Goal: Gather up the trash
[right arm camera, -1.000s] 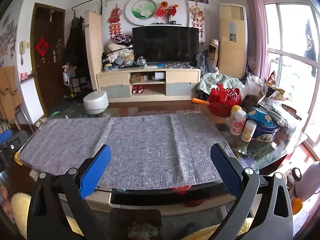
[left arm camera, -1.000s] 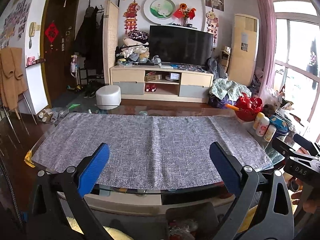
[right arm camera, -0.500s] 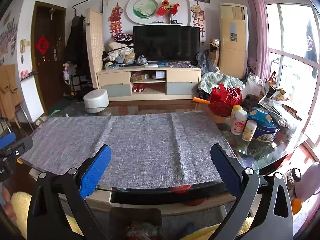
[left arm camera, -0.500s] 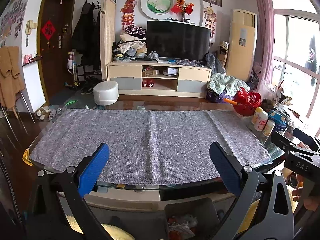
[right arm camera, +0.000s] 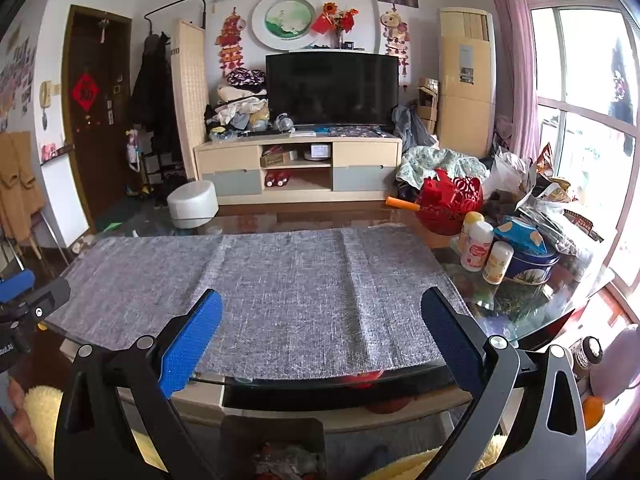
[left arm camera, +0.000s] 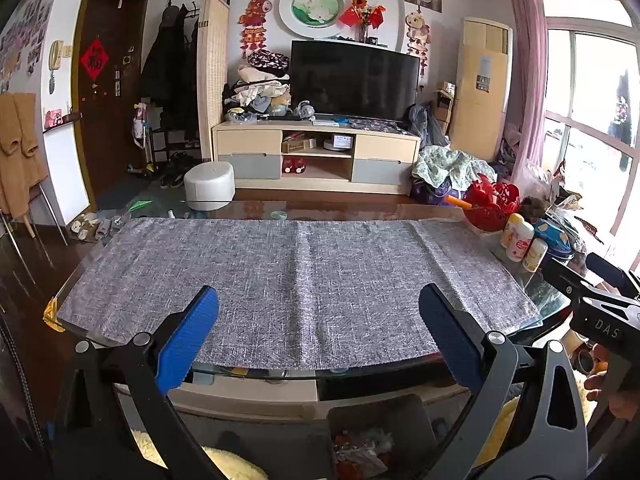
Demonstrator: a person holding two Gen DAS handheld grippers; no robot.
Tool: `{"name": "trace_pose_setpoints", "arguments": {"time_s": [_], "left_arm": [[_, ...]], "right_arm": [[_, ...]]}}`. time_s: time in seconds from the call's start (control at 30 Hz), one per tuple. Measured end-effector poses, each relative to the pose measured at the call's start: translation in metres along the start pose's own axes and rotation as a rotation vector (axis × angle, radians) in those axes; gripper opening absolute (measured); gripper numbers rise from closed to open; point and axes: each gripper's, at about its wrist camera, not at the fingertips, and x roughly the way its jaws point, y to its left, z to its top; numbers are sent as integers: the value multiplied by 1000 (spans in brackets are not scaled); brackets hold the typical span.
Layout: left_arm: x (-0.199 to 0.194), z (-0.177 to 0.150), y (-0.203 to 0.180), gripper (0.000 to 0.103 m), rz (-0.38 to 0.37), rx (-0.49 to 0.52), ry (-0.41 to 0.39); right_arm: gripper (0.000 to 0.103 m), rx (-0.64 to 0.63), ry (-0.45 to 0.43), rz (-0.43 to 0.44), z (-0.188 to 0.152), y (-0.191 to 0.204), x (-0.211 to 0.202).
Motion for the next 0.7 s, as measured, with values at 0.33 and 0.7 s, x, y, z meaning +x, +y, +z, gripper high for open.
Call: {"name": "trace_pose_setpoints", "arguments": {"time_s": [0.33, 0.7], "left_arm": [[0, 1, 0, 95, -1, -1, -2], [-1, 4, 0, 95, -4, -7, -1]], "right_arm": [[100, 0, -2, 2, 4, 2, -2], [100, 0, -3, 3, 6, 3, -3]]}}
